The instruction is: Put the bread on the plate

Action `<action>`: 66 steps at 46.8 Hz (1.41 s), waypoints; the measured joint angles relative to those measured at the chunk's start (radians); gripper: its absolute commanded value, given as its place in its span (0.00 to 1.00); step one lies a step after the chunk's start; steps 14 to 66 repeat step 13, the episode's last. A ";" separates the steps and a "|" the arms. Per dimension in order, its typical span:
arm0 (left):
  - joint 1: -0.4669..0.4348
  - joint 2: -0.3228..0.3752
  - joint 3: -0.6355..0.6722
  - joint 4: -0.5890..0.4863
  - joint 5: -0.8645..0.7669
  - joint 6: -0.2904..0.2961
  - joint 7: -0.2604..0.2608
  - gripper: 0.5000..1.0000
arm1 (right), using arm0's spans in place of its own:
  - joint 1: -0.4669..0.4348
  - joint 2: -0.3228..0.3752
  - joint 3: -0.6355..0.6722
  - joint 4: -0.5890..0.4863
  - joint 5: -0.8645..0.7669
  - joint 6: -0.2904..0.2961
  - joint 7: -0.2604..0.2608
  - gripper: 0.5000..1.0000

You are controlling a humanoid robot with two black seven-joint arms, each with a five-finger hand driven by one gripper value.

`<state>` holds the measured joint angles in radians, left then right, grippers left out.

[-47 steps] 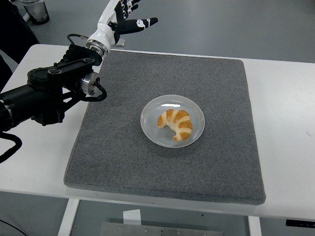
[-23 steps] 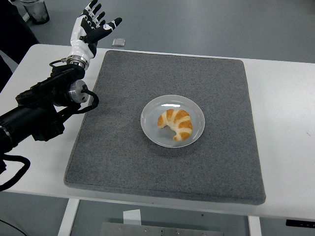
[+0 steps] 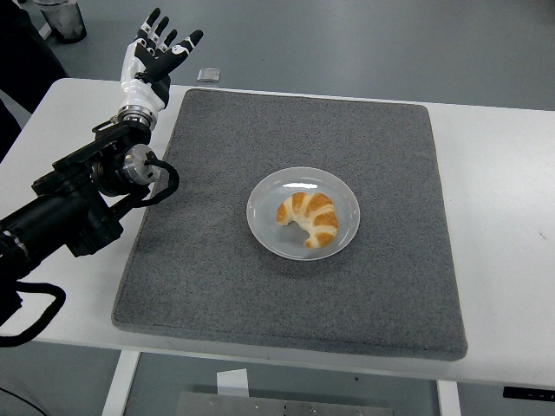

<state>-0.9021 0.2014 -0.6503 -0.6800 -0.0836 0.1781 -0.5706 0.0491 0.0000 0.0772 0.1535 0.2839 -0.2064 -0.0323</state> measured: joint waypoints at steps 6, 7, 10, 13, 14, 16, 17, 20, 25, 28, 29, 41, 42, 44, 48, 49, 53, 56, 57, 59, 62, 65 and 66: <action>0.018 -0.022 -0.057 -0.002 -0.001 0.000 -0.003 0.99 | 0.000 0.000 0.001 0.000 0.000 -0.002 0.000 0.90; 0.021 -0.024 -0.065 -0.002 -0.001 0.000 -0.003 1.00 | 0.000 0.000 0.001 0.000 0.000 -0.002 -0.001 0.90; 0.025 -0.025 -0.087 -0.003 -0.001 0.000 -0.004 0.99 | 0.000 0.000 0.001 0.000 0.000 -0.003 -0.001 0.90; 0.027 -0.025 -0.109 -0.003 -0.001 -0.002 -0.005 0.99 | 0.000 0.000 0.001 0.000 0.000 -0.007 -0.002 0.90; 0.027 -0.025 -0.109 -0.003 -0.001 -0.002 -0.005 0.99 | 0.000 0.000 0.001 0.000 0.000 -0.007 -0.002 0.90; 0.027 -0.025 -0.109 -0.003 -0.001 -0.002 -0.005 0.99 | 0.000 0.000 0.001 0.000 0.000 -0.007 -0.002 0.90; 0.027 -0.025 -0.109 -0.003 -0.001 -0.002 -0.005 0.99 | 0.000 0.000 0.001 0.000 0.000 -0.007 -0.002 0.90; 0.027 -0.025 -0.109 -0.003 -0.001 -0.002 -0.005 0.99 | 0.000 0.000 0.001 0.000 0.000 -0.007 -0.002 0.90; 0.027 -0.025 -0.109 -0.003 -0.001 -0.002 -0.005 0.99 | 0.000 0.000 0.001 0.000 0.000 -0.007 -0.002 0.90; 0.027 -0.025 -0.109 -0.003 -0.001 -0.002 -0.005 0.99 | 0.000 0.000 0.001 0.000 0.000 -0.007 -0.002 0.90; 0.027 -0.025 -0.109 -0.003 -0.001 -0.002 -0.005 0.99 | 0.000 0.000 0.001 0.000 0.000 -0.007 -0.002 0.90; 0.027 -0.025 -0.109 -0.003 -0.001 -0.002 -0.005 0.99 | 0.000 0.000 0.001 0.000 0.000 -0.007 -0.002 0.90; 0.027 -0.025 -0.109 -0.003 -0.001 -0.002 -0.005 0.99 | 0.000 0.000 0.001 0.000 0.000 -0.007 -0.002 0.90; 0.027 -0.025 -0.109 -0.003 -0.001 -0.002 -0.005 0.99 | 0.000 0.000 0.001 0.000 0.000 -0.007 -0.002 0.90; 0.027 -0.025 -0.109 -0.003 -0.001 -0.002 -0.005 0.99 | 0.000 0.000 0.001 0.000 0.000 -0.007 -0.002 0.90; 0.027 -0.025 -0.109 -0.003 -0.001 -0.002 -0.005 0.99 | 0.000 0.000 0.001 0.000 0.000 -0.007 -0.002 0.90; 0.027 -0.025 -0.109 -0.003 -0.001 -0.002 -0.005 0.99 | 0.000 0.000 0.001 0.000 0.000 -0.007 -0.002 0.90; 0.027 -0.025 -0.109 -0.003 -0.001 -0.002 -0.005 0.99 | 0.000 0.000 0.001 0.000 0.000 -0.007 -0.002 0.90; 0.027 -0.025 -0.109 -0.003 -0.001 -0.002 -0.005 0.99 | 0.000 0.000 0.001 0.000 0.000 -0.007 -0.002 0.90; 0.027 -0.025 -0.109 -0.003 -0.001 -0.002 -0.005 0.99 | 0.000 0.000 0.001 0.000 0.000 -0.007 -0.002 0.90; 0.027 -0.025 -0.109 -0.003 -0.001 -0.002 -0.005 0.99 | 0.000 0.000 0.001 0.000 0.000 -0.007 -0.002 0.90; 0.027 -0.025 -0.109 -0.003 -0.001 -0.002 -0.005 0.99 | 0.000 0.000 0.001 0.000 0.000 -0.007 -0.002 0.90; 0.027 -0.025 -0.109 -0.003 -0.001 -0.002 -0.005 0.99 | 0.000 0.000 0.001 0.000 0.000 -0.007 -0.002 0.90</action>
